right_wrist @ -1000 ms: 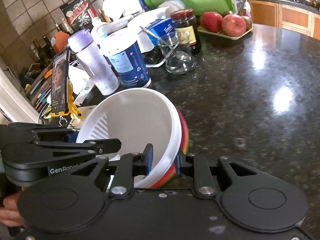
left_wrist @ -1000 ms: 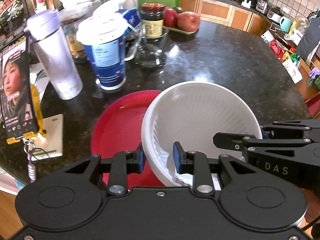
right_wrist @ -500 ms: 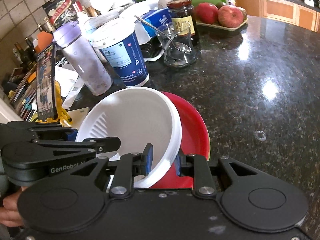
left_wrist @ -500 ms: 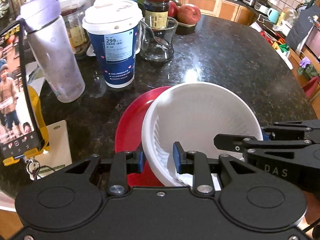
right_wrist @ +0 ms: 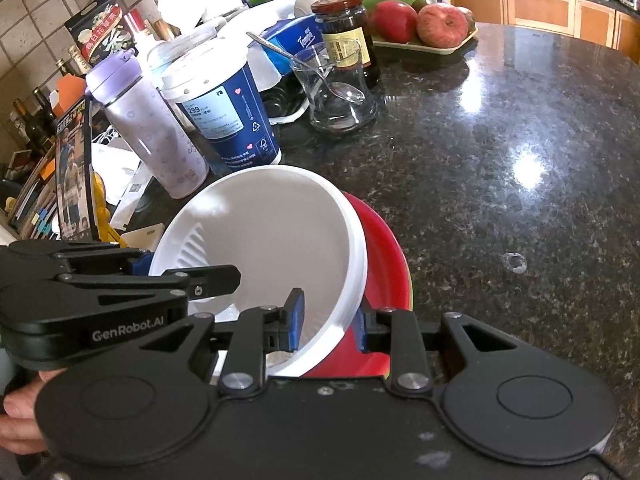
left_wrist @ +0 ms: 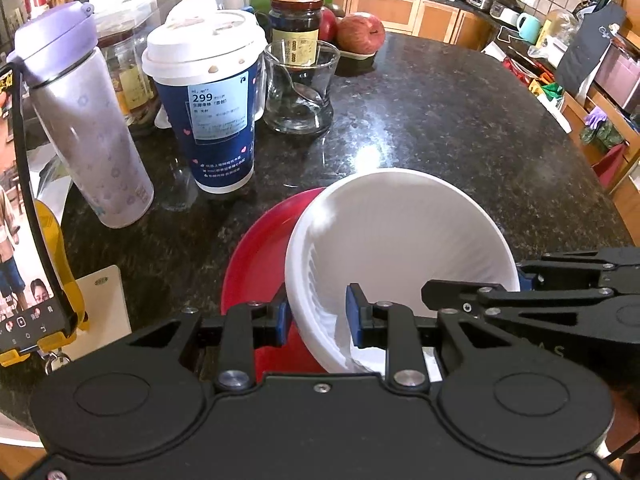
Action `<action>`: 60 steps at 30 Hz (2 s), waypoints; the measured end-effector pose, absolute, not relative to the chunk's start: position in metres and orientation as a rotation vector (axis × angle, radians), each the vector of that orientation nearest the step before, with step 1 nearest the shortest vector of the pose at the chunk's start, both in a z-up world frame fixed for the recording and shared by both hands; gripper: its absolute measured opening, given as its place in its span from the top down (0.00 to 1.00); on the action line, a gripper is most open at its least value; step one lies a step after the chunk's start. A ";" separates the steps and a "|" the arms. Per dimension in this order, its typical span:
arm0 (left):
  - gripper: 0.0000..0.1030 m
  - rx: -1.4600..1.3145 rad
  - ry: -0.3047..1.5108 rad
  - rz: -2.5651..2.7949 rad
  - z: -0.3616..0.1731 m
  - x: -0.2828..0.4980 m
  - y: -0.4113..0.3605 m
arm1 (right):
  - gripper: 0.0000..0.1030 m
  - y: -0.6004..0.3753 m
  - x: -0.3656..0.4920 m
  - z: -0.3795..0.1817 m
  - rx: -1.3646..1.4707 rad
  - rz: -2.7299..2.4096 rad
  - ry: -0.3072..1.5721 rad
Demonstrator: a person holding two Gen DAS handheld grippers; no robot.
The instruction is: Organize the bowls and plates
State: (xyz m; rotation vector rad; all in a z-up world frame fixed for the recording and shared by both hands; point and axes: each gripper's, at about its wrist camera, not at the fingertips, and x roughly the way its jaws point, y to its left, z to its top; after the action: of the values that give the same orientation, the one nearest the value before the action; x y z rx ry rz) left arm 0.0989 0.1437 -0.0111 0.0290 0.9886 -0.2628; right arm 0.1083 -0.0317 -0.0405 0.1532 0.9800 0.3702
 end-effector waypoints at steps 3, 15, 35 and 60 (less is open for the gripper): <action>0.66 0.029 0.987 -0.258 -0.011 0.099 0.144 | 0.73 -0.032 0.108 -0.041 0.153 0.369 0.975; 0.66 0.045 0.916 -0.215 0.003 0.092 0.149 | 0.67 -0.030 0.105 -0.035 0.141 0.380 0.937; 0.65 0.103 0.770 -0.152 0.023 0.059 0.161 | 0.61 -0.034 0.063 -0.001 0.100 0.234 0.695; 0.64 0.091 0.708 -0.087 0.014 0.026 0.130 | 0.45 -0.046 -0.019 -0.003 0.043 0.120 0.458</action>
State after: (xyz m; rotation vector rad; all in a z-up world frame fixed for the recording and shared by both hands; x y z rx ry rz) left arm 0.0255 0.1298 0.0135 0.0913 0.7077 -0.0869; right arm -0.0194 -0.0460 -0.0025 0.0426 0.4578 0.1196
